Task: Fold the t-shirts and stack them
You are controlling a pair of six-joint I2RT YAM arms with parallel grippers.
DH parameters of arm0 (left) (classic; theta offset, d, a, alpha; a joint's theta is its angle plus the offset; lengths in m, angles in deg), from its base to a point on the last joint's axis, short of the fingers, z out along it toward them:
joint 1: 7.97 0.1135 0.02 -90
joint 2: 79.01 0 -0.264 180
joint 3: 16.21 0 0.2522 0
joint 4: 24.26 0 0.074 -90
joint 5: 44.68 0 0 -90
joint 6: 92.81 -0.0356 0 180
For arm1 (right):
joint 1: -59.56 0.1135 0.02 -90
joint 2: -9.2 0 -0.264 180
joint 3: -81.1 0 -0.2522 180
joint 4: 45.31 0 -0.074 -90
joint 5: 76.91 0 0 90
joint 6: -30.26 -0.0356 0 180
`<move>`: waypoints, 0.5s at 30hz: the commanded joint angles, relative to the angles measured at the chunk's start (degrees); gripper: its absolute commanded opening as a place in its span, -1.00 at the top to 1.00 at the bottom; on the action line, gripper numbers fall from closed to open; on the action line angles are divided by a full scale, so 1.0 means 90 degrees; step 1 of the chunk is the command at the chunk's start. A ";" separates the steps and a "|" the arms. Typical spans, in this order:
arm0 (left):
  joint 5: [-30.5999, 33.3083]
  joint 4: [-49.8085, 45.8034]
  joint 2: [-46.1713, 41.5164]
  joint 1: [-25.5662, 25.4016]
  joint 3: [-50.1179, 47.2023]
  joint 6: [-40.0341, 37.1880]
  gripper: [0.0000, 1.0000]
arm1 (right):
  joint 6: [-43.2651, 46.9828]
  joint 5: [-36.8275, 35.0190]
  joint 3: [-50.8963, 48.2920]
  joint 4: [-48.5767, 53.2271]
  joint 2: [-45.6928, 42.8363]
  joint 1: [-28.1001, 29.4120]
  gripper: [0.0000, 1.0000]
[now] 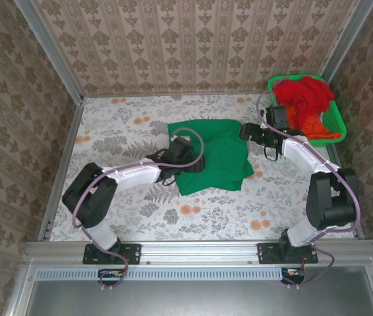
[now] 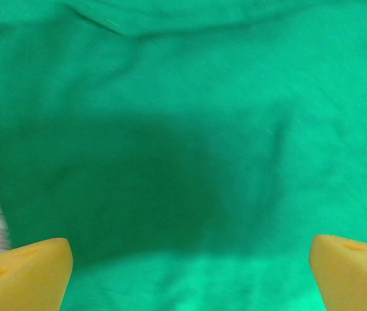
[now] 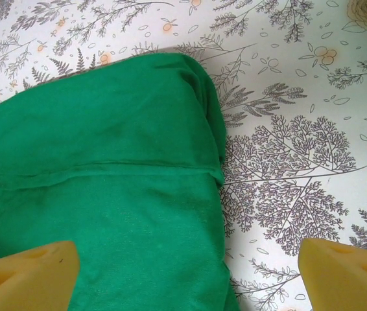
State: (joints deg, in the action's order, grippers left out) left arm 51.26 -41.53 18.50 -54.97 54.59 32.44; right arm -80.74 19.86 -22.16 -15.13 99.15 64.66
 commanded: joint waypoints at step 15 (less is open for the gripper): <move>-0.2113 -0.0924 0.0383 0.1235 -0.0672 0.0154 -0.90 | -0.0177 0.0262 -0.0110 -0.0146 0.0005 -0.0019 -0.78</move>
State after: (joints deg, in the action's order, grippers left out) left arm 34.14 -44.61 21.91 -47.43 53.01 32.81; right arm -81.22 20.49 -22.18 -16.15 99.28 64.66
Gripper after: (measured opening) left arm 0.949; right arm 0.888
